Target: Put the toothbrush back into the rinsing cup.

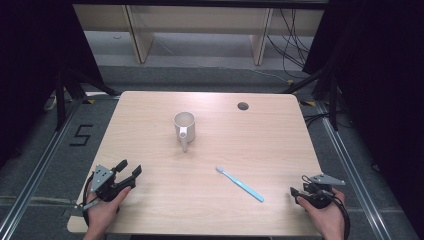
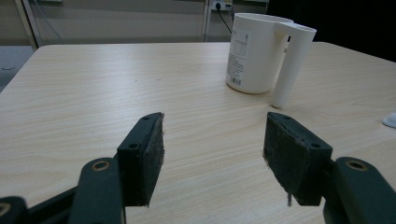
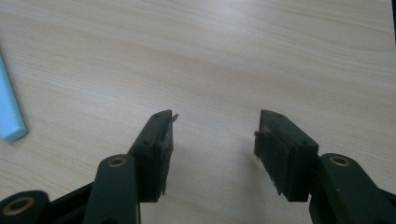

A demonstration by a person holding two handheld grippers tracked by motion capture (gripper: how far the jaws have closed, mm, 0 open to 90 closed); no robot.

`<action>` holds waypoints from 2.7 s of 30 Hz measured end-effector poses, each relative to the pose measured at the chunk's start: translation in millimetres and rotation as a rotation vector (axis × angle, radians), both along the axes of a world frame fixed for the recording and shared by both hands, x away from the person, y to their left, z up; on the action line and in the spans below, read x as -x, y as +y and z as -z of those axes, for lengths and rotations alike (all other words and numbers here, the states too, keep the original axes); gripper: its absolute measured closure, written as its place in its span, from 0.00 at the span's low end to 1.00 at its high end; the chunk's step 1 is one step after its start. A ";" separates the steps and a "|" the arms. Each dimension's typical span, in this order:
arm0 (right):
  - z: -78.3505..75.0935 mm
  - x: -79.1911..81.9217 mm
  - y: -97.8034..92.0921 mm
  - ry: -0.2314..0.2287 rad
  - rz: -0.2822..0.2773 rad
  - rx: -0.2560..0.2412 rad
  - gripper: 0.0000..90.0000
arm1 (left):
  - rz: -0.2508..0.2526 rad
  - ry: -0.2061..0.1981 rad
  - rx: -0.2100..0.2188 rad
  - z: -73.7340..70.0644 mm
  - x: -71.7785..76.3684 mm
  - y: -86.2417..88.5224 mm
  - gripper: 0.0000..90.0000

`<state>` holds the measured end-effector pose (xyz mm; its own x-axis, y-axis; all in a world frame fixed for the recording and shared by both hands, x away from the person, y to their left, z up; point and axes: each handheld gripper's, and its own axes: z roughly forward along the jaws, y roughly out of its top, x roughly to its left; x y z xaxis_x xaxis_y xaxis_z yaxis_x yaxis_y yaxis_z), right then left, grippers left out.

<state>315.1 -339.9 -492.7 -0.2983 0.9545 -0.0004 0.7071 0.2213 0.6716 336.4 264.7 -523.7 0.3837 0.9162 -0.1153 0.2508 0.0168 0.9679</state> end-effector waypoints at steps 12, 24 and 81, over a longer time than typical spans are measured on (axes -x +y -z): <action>-3.4 2.3 -0.4 0.049 -0.012 0.002 0.52 | 0.007 0.006 0.002 -0.2 0.1 0.1 0.42; -12.4 6.4 -1.1 0.100 -0.044 0.048 0.51 | 0.024 -0.018 -0.003 0.8 -1.7 -1.3 0.42; -30.7 -31.8 35.9 0.481 -0.412 0.279 0.55 | 0.020 0.002 -0.013 -0.2 -0.8 -1.2 0.42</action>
<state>346.9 -304.0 -462.0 -0.6649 0.7469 -0.0065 0.7335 0.6545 0.1836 337.2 263.6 -523.6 0.4015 0.9099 -0.1044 0.2530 -0.0007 0.9675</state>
